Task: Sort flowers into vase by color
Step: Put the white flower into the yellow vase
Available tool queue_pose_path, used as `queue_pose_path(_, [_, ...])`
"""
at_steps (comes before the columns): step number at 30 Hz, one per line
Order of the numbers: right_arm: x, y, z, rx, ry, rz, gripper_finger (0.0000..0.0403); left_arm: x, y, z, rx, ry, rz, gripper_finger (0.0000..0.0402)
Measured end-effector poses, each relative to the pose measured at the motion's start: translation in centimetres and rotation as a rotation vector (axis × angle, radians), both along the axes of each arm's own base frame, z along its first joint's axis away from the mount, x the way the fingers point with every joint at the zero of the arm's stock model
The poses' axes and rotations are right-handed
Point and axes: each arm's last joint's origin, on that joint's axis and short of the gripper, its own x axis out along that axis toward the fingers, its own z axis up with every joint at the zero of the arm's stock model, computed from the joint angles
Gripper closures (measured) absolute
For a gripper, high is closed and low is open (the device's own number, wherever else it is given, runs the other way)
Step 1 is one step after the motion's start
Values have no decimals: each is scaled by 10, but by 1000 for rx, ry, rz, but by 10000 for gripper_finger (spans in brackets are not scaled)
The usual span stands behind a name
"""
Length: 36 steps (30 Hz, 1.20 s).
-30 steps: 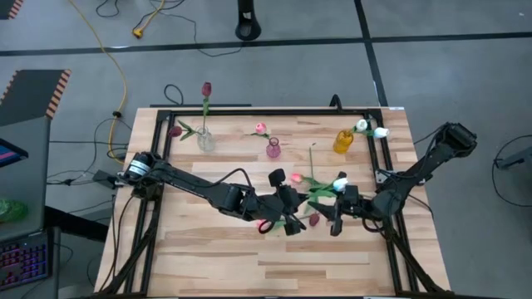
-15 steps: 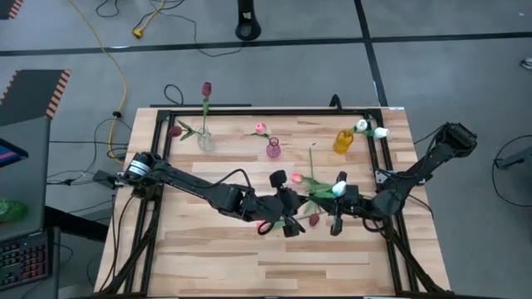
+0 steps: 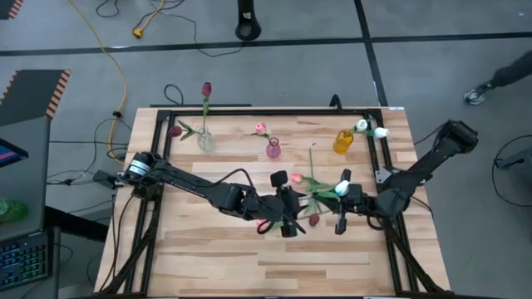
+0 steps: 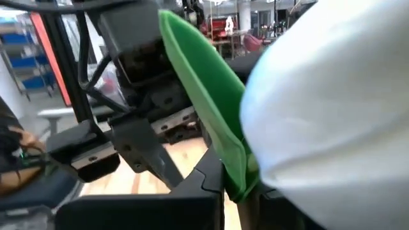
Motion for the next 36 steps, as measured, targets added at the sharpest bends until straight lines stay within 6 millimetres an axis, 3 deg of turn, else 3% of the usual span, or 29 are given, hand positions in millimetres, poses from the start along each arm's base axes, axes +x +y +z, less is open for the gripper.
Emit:
queue_pose_path(6, [-19, -6, 20, -36, 117, -86, 363, -6, 2, -8, 1, 79, 79, 273])
queue_pose_path(17, [-52, -29, 33, -33, 205, -237, 363, -20, 1, -40, 26, 218, 150, 289])
queue_pose_path(24, [-56, -44, 53, -61, 196, -322, 364, -21, 2, -59, -24, 205, 137, 290])
queue_pose_path(31, [-59, -66, 73, -121, 266, -427, 364, -20, 2, -59, -39, 193, 125, 290])
queue_pose_path(36, [-67, -83, 77, -18, 389, -427, 364, -20, 1, -59, -36, 190, 120, 290])
